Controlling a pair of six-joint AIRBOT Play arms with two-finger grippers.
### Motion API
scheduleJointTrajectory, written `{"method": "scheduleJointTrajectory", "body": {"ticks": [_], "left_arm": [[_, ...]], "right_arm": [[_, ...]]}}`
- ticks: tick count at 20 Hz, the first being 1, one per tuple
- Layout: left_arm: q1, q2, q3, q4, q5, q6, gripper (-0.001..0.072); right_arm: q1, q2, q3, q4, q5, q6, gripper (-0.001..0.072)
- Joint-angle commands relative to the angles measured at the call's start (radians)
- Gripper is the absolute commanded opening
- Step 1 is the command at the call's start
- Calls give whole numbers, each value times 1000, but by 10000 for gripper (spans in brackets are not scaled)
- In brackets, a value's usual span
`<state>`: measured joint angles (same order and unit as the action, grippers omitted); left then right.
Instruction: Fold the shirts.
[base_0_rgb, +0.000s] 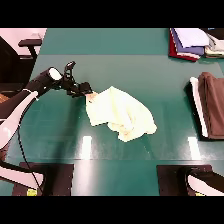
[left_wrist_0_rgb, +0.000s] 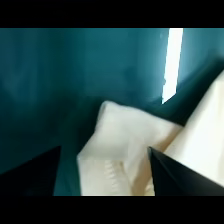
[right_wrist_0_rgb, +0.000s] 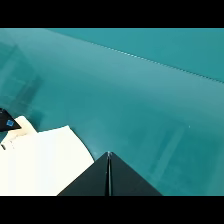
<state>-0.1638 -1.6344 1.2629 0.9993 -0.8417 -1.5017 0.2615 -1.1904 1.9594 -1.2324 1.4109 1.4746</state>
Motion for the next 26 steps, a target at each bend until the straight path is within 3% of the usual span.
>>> {"method": "scheduleJointTrajectory", "body": {"ticks": [1, 2, 5, 6, 7, 11, 15, 16, 18, 22, 26], "left_arm": [[1, -21, -2, -110, 40, 70, 575], [-1, -21, -2, -110, 31, 73, 416], [-28, -21, -2, -105, 47, 100, 406], [-35, -21, -2, -103, 54, 103, 245], [-35, -19, -2, -108, 52, 114, 31], [-3, 5, 107, -66, -55, 116, 25], [0, 85, 208, 40, -78, 123, 25], [0, 98, 220, 47, -81, 123, 25], [-1, 104, 224, 48, -90, 123, 25], [-1, 104, 222, 48, -114, 122, 25], [-1, 104, 222, 48, -140, 122, 26]], "right_arm": [[1, -1, 1, 1, 5, 0, 18], [1, -1, 1, 1, 5, 1, 18], [1, -2, 0, 1, 6, 1, 17], [1, -2, 0, 0, 9, 1, 18], [0, -1, -5, 0, 13, 1, 18], [-42, 42, -169, -1, 68, 16, 18], [-171, 121, -551, 5, 89, 79, 20], [-201, 134, -659, 13, 87, 82, 73], [-234, 145, -884, 42, 64, 85, 442], [-184, 106, -1246, 249, -136, 61, 449], [-17, -18, -1352, 421, -372, 28, 448]]}}
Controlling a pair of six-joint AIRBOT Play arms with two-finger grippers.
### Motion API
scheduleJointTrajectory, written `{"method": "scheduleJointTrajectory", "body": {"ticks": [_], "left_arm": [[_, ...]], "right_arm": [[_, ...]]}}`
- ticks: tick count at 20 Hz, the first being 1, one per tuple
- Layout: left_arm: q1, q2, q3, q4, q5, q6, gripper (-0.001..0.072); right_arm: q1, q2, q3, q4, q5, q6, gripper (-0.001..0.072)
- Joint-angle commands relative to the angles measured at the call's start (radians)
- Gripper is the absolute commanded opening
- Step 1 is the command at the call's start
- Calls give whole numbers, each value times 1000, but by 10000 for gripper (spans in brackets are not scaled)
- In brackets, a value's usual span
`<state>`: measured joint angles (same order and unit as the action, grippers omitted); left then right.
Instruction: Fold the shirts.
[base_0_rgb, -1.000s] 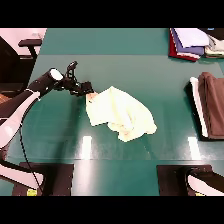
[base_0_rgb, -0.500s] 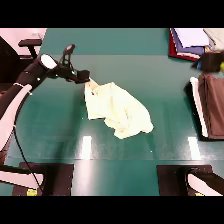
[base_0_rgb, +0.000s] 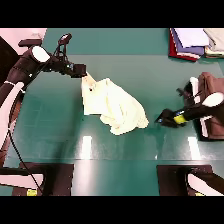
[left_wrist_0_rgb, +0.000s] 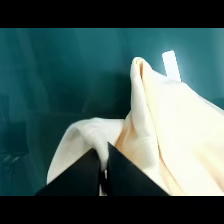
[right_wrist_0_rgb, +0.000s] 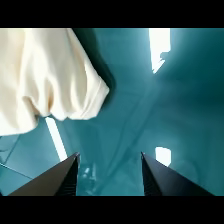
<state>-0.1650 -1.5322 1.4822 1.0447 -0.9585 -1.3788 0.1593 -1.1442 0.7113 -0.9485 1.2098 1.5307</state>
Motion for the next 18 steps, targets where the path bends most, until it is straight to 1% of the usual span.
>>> {"method": "scheduleJointTrajectory", "body": {"ticks": [1, 4, 5, 6, 7, 8, 9, 12, 15, 16, 18], "left_arm": [[0, 2, 2, 3, -33, 0, 26], [0, 2, 2, 3, -57, 0, 26], [0, 2, 2, 3, -58, 0, 26], [0, 2, 2, 3, -58, -1, 26], [0, 2, 2, 3, -58, -1, 25], [0, 2, 4, 3, -60, -1, 25], [0, 3, 13, 3, -69, -1, 25], [0, 56, 63, 19, -70, 0, 24], [0, 180, 149, 31, -22, 7, 24], [0, 227, 179, 29, -8, 27, 24], [0, 326, 237, 29, 3, 35, 25]], "right_arm": [[124, -100, -98, 168, -218, -33, 448], [193, -192, -24, 170, -280, -33, 446], [201, -210, 5, 168, -287, -33, 418], [206, -220, 35, 159, -298, -33, 252], [206, -222, 61, 143, -306, -33, 139], [206, -219, 90, 109, -305, -33, 58], [200, -208, 122, 61, -294, -32, 18], [150, -126, 246, -116, -214, -32, 17], [74, -13, 425, -287, -110, -33, 17], [47, 29, 492, -325, -87, -33, 17], [-2, 103, 624, -346, -55, -44, 17]]}}
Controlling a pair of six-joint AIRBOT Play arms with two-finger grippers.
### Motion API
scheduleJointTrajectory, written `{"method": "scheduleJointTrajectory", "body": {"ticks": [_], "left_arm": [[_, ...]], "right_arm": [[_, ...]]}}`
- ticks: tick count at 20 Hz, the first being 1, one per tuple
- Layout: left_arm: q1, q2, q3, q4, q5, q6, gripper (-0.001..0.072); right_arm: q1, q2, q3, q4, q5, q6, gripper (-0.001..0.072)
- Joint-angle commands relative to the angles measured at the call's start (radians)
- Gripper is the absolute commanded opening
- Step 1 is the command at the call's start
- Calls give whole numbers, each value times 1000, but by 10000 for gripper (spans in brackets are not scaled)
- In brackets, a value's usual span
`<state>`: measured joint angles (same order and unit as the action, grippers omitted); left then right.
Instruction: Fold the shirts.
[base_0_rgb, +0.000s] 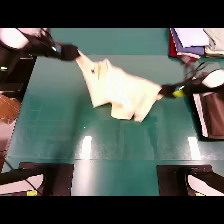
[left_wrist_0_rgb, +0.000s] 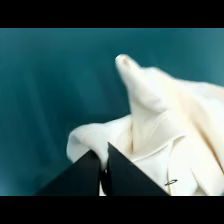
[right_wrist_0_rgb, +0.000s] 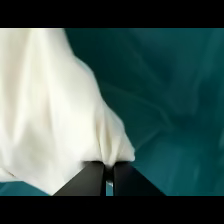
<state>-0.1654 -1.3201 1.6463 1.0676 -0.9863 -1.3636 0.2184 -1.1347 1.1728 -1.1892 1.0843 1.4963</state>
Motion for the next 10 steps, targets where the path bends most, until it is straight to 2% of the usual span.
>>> {"method": "scheduleJointTrajectory", "body": {"ticks": [1, 6, 10], "left_arm": [[1, 167, 96, 5, 32, 31, 24], [1, 394, 136, 3, 39, 38, 25], [1, 509, 137, 2, 53, 37, 25]], "right_arm": [[-79, 127, 222, -105, 78, -21, 17], [-125, 273, 451, -105, 87, -24, 17], [-134, 305, 618, -120, 137, -24, 17]]}}
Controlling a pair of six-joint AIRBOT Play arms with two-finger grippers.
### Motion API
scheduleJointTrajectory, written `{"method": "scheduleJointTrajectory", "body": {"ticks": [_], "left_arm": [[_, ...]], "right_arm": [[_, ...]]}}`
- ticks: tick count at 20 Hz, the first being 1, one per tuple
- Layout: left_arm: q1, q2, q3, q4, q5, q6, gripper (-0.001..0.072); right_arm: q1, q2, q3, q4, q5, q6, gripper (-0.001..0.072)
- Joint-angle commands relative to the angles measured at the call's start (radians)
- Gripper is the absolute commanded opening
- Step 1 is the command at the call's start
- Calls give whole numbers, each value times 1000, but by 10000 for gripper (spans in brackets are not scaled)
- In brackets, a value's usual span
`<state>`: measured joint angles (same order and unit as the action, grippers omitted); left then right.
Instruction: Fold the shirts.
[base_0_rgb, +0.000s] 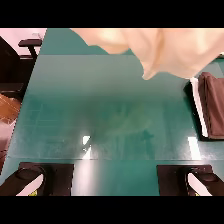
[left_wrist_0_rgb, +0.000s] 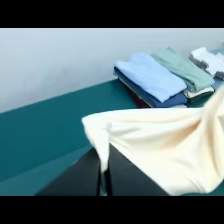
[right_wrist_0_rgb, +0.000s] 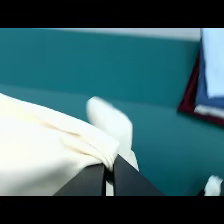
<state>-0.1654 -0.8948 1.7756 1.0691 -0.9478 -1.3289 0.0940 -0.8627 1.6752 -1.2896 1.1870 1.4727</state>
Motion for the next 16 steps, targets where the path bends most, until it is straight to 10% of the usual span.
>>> {"method": "scheduleJointTrajectory", "body": {"ticks": [1, 16], "left_arm": [[1, 105, 7, -2, 16, 2, 25], [1, 82, -320, 32, -227, 1, 25]], "right_arm": [[-10, 26, 155, -20, 51, -1, 17], [246, -423, 88, -14, 323, 0, 17]]}}
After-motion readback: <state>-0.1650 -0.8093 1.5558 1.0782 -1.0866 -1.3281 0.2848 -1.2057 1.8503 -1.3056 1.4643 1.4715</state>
